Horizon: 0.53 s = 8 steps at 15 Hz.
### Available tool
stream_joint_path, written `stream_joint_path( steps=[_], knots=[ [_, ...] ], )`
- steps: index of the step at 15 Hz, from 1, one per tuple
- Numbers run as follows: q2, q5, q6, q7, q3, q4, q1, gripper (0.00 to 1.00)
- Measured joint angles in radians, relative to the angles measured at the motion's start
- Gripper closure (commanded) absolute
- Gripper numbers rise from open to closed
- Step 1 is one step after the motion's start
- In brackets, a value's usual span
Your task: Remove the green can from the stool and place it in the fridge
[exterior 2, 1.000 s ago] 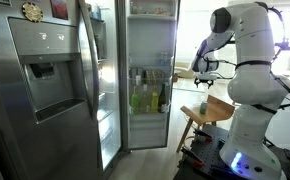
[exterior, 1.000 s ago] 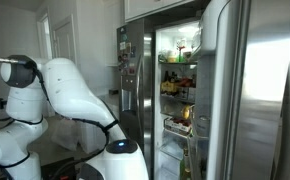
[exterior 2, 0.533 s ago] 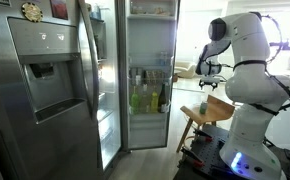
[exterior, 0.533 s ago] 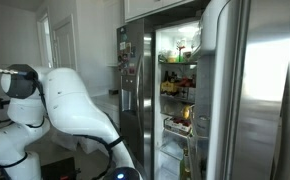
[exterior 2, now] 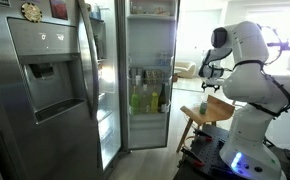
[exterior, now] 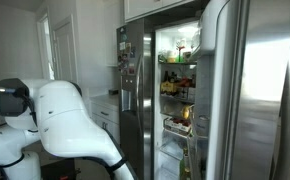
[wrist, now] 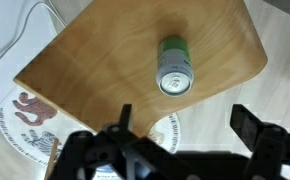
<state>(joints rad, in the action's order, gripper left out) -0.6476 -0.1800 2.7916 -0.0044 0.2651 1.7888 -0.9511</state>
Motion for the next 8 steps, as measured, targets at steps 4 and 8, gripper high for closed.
stream_joint_path(
  steps=[4, 8],
  knots=[
    [-0.061, -0.001, 0.0, -0.072, -0.098, -0.078, -0.102, 0.0],
    [-0.133, -0.001, -0.001, -0.117, -0.156, -0.139, -0.153, 0.0]
  ],
)
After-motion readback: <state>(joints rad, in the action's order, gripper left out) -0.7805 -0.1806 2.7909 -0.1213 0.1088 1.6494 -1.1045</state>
